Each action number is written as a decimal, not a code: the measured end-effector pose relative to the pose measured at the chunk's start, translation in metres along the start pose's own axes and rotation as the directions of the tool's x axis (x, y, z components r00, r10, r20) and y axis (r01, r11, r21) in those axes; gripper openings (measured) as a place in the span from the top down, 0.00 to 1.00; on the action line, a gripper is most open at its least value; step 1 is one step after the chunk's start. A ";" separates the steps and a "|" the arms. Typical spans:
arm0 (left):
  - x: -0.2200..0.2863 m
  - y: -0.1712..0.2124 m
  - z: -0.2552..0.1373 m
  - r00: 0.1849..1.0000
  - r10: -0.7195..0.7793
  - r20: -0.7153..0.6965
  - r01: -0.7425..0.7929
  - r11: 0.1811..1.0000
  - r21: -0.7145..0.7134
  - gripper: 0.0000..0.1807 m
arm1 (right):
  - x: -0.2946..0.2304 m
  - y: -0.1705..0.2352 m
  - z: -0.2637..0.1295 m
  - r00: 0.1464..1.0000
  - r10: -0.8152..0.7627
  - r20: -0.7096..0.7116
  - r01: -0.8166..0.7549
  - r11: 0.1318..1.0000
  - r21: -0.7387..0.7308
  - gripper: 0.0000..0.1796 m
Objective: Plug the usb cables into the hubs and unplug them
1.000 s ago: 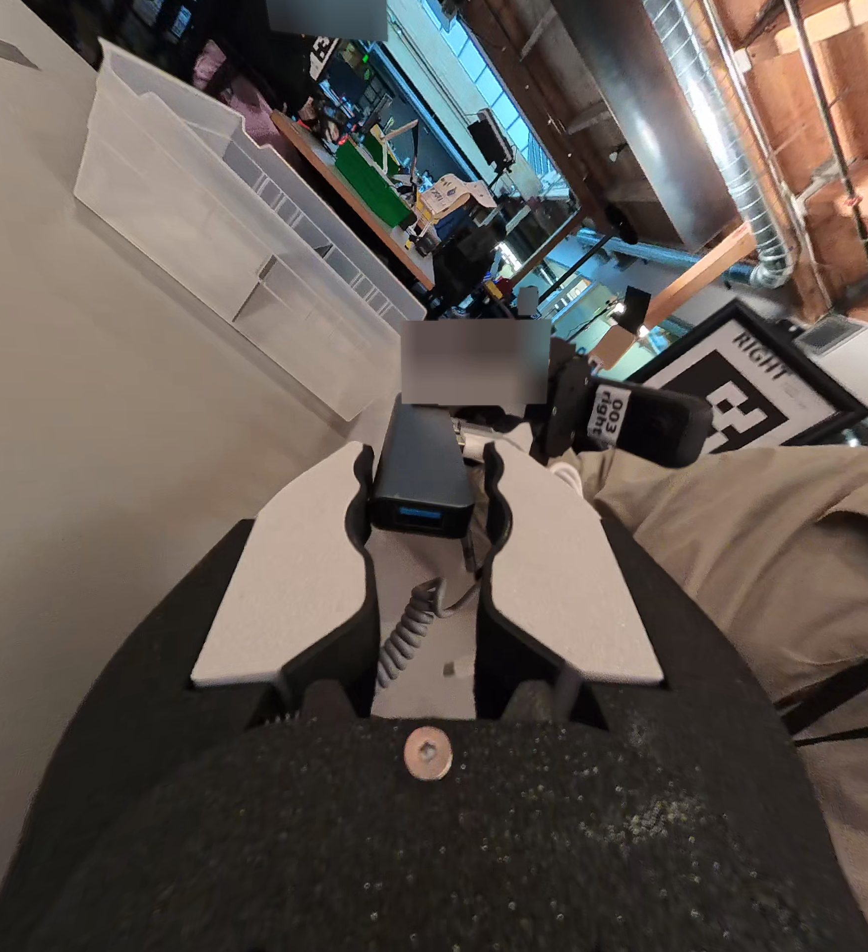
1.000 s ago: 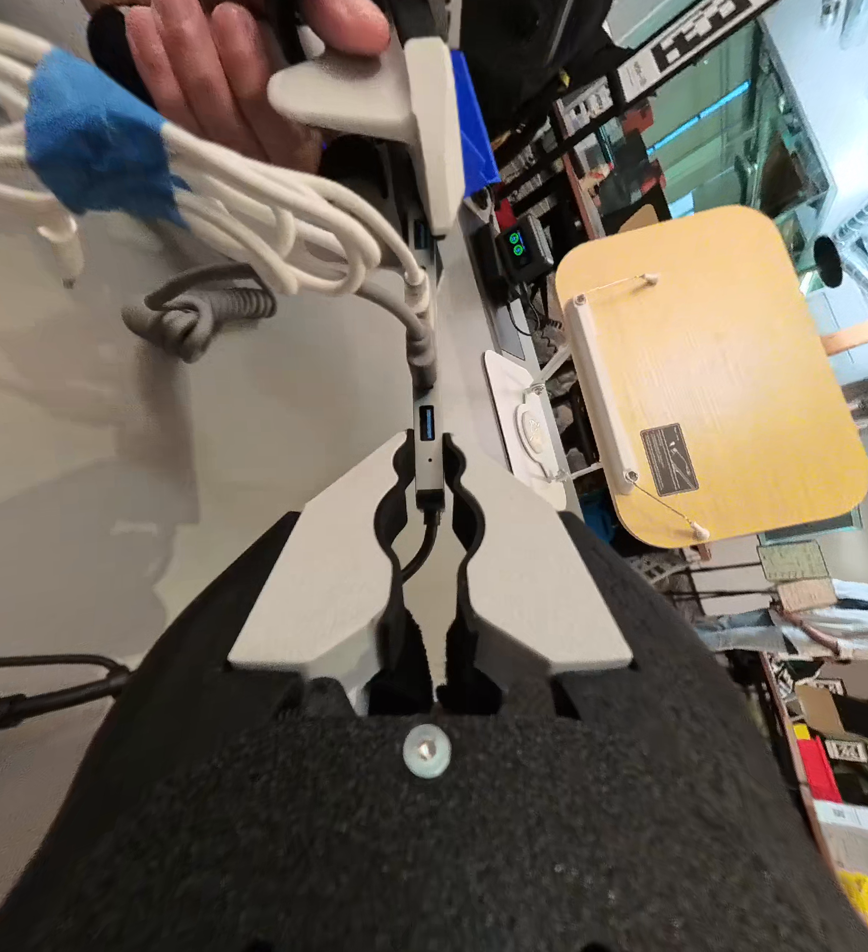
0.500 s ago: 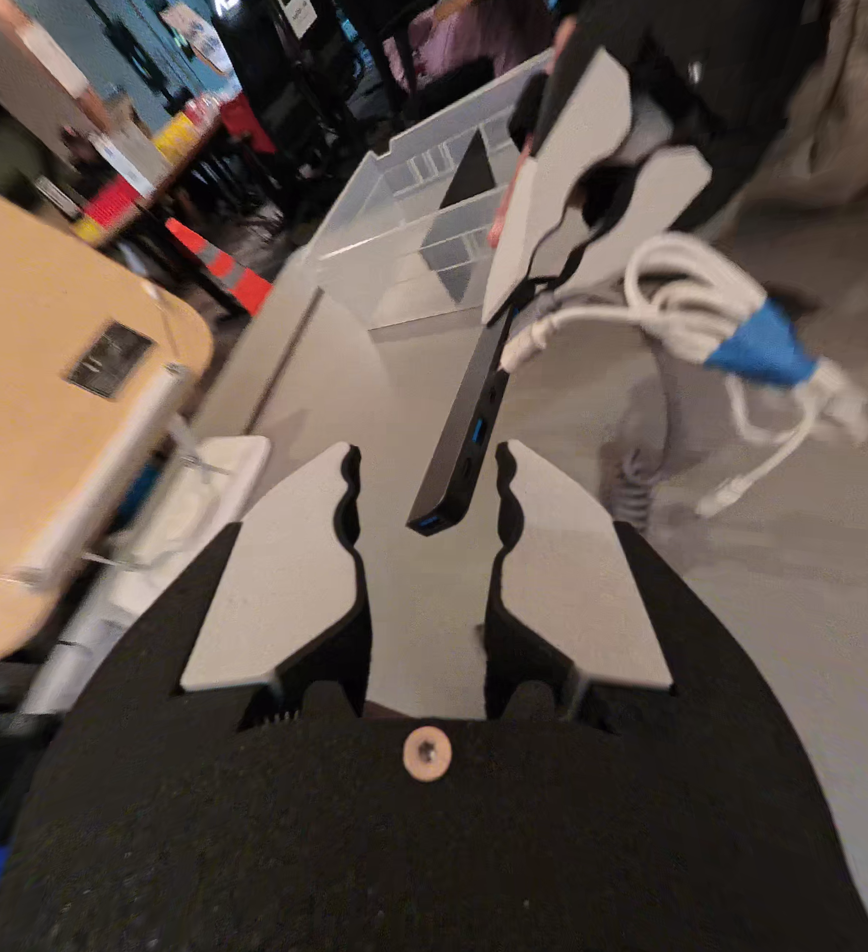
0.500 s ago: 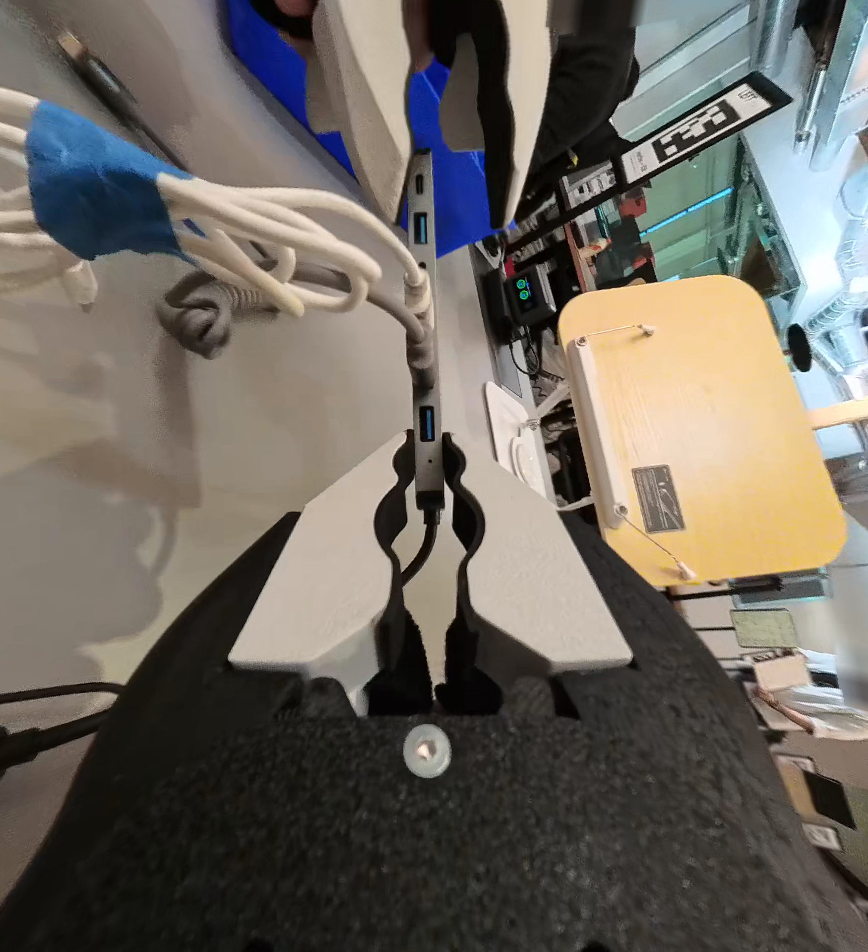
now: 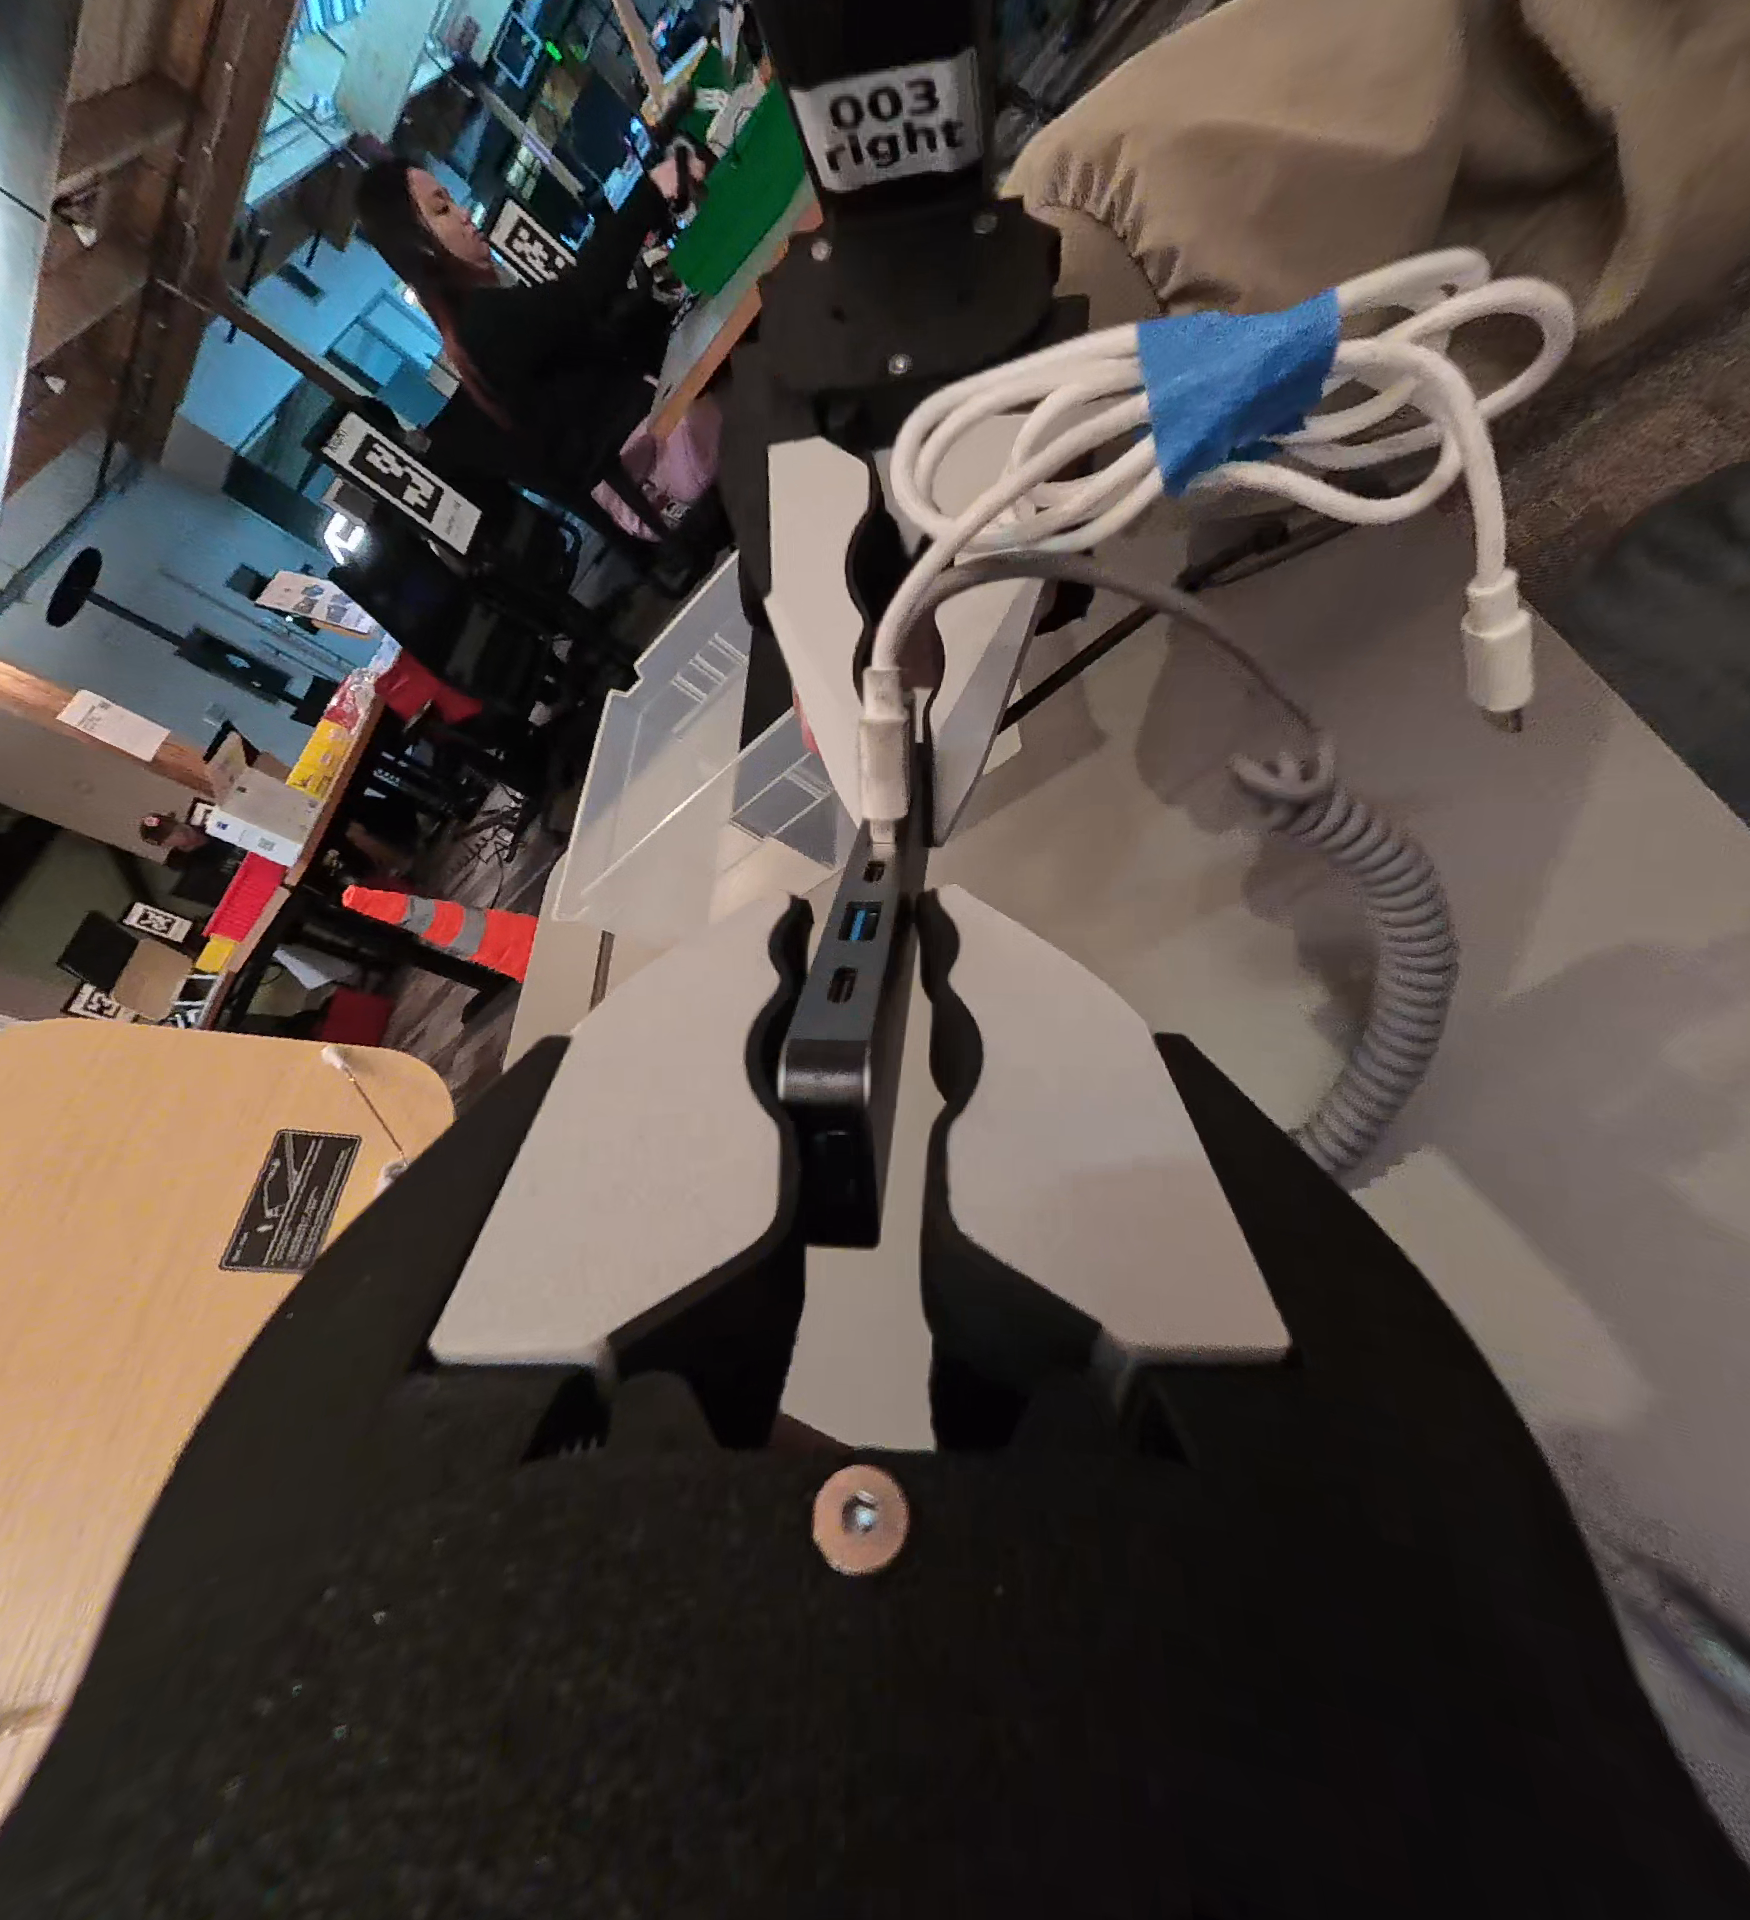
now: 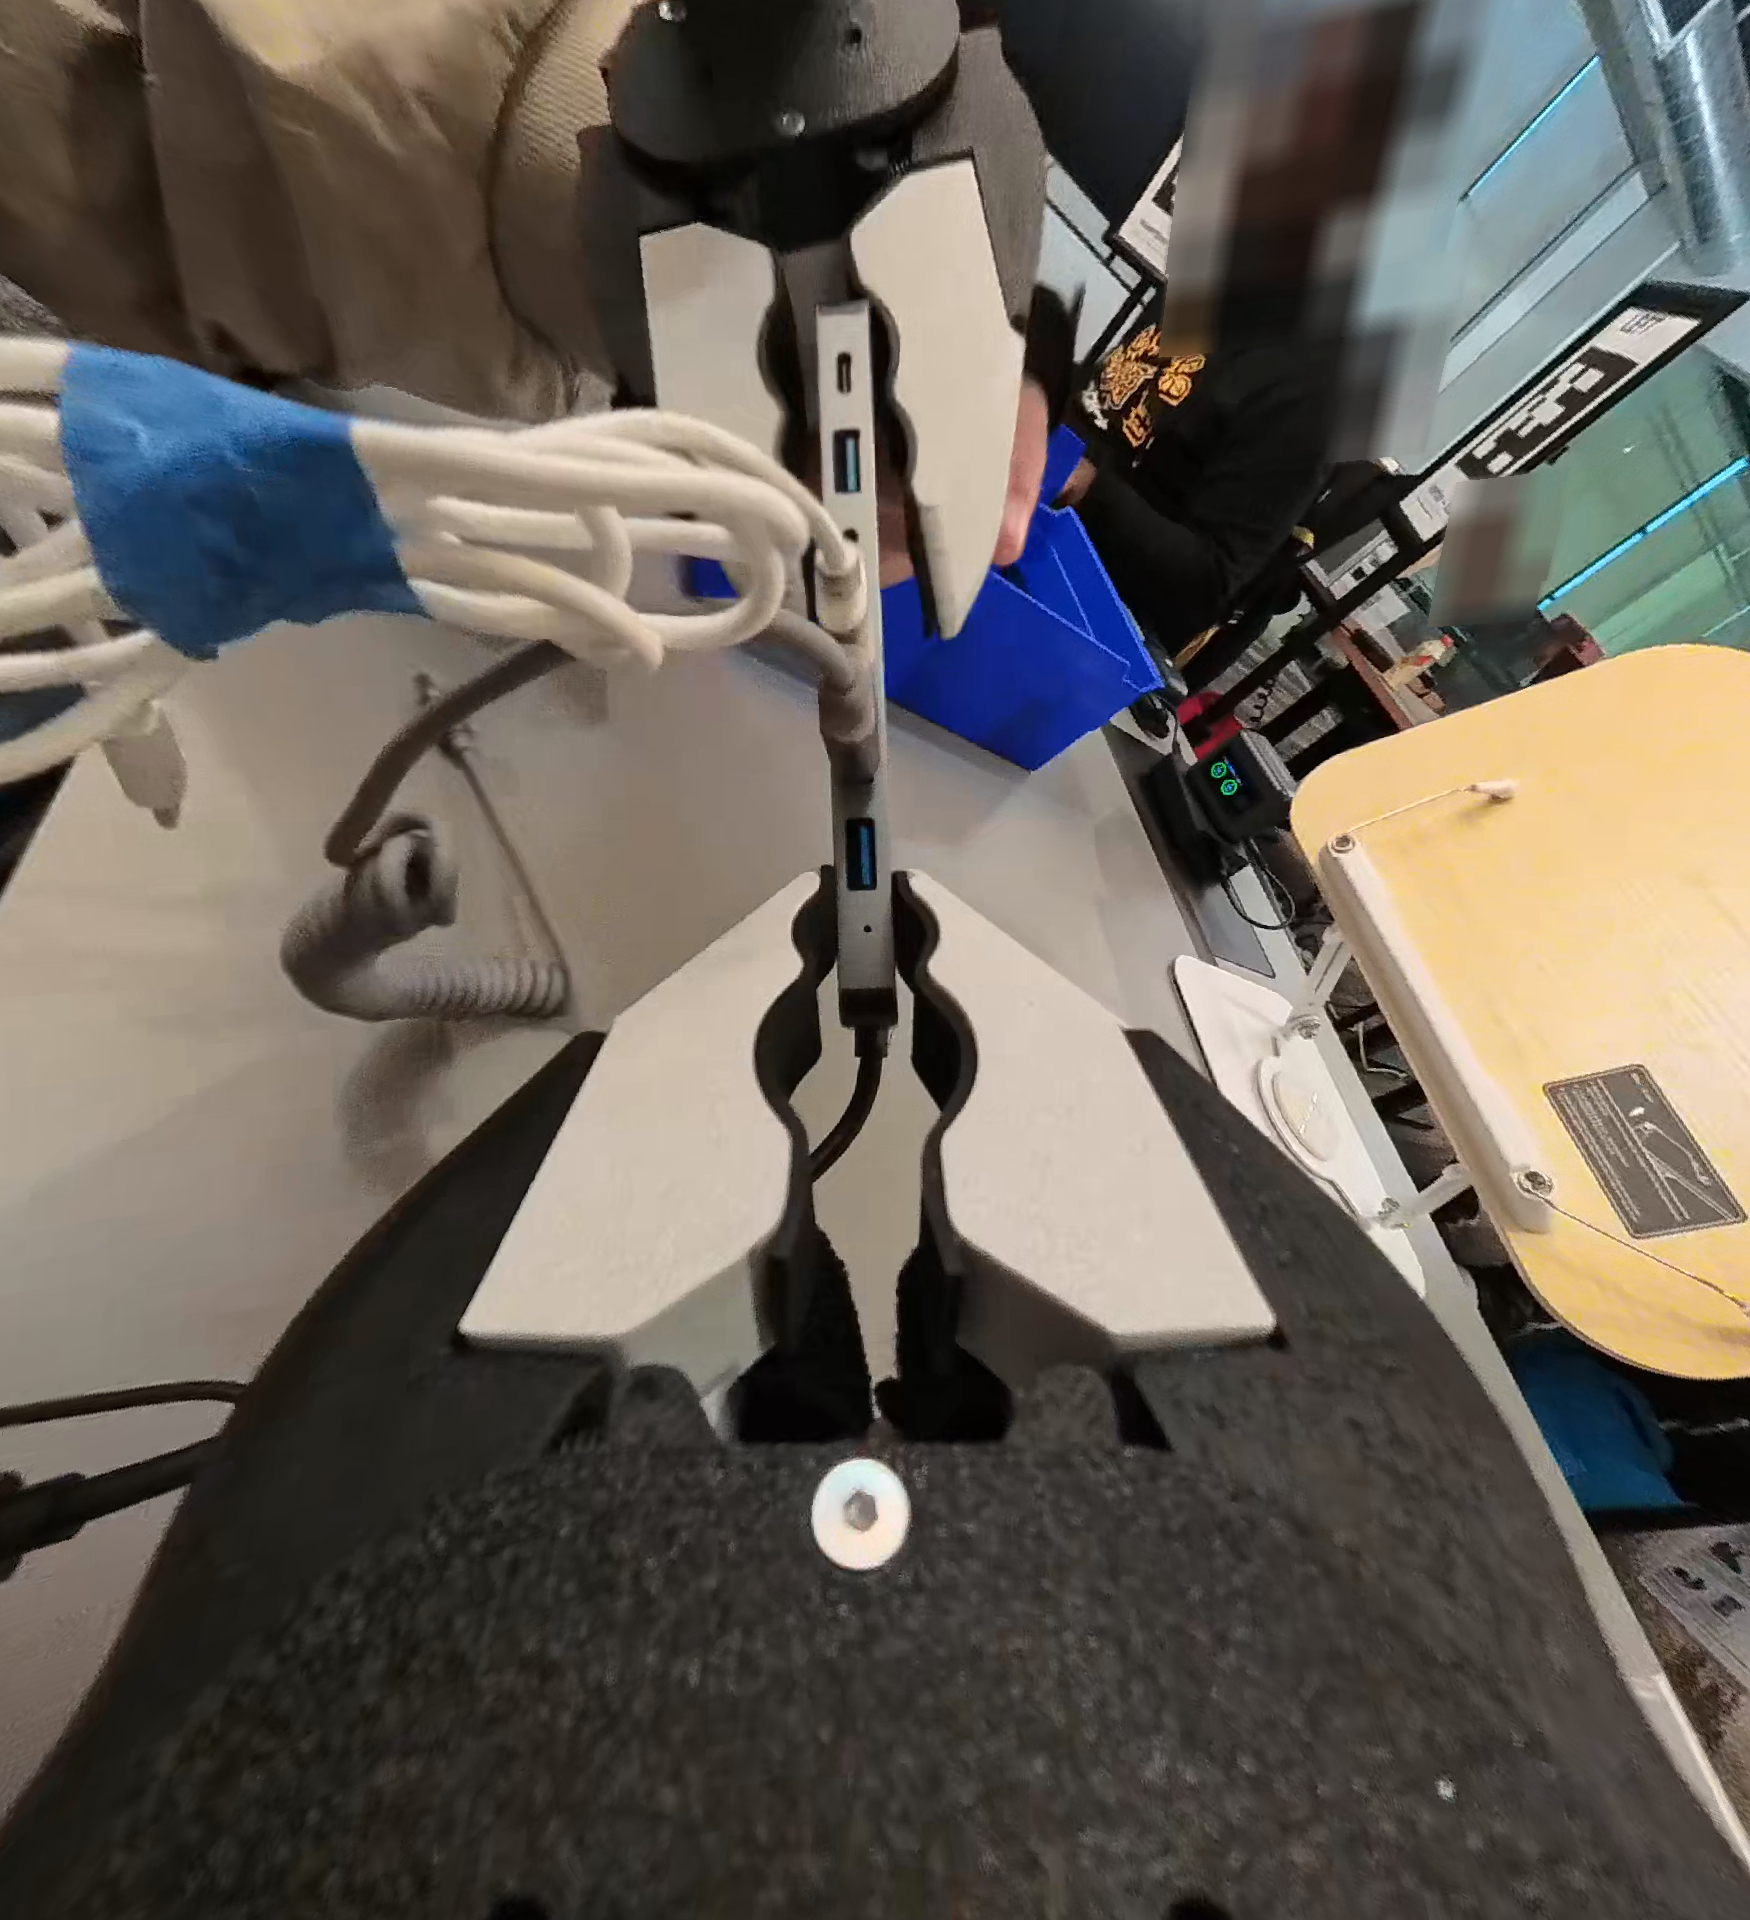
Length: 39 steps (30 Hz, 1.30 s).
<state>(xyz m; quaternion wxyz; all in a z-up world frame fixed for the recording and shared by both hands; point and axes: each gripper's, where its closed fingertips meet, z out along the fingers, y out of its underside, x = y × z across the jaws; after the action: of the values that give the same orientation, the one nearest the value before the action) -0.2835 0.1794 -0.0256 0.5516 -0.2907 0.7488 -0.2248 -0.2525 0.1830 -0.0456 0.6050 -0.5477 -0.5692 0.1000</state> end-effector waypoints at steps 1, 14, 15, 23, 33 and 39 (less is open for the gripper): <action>0.000 0.002 0.000 1.000 -0.004 -0.005 0.004 1.000 -0.001 0.89 | 0.000 -0.001 0.000 1.000 -0.007 -0.004 0.007 1.000 0.005 0.95; 0.003 0.015 0.008 1.000 0.009 0.007 -0.009 0.995 -0.098 0.94 | 0.010 0.014 0.006 0.993 -0.104 -0.052 0.096 0.985 -0.140 0.94; -0.001 0.018 0.011 0.998 0.052 0.046 -0.045 0.990 -0.133 0.94 | 0.016 0.018 0.007 0.993 -0.095 -0.075 0.082 0.984 -0.159 0.94; -0.052 0.070 0.013 0.819 0.380 0.431 -0.209 0.896 -0.392 0.94 | 0.087 0.035 -0.045 0.855 0.420 -0.306 -0.468 0.878 -0.104 0.78; -0.051 0.113 0.031 0.724 0.487 0.489 -0.258 0.848 -0.462 0.94 | 0.054 0.039 0.016 0.696 0.633 -0.338 -0.648 0.757 0.083 0.80; -0.040 0.125 0.033 0.757 0.460 0.464 -0.242 0.857 -0.455 0.94 | 0.045 0.057 0.045 0.766 0.493 -0.412 -0.564 0.823 -0.065 0.83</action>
<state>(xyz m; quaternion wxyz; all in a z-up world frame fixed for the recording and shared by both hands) -0.2662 0.2974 -0.0900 0.7136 -0.2924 0.6244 0.1237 -0.2445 0.2627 -0.0744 0.5962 -0.7484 -0.2704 0.1063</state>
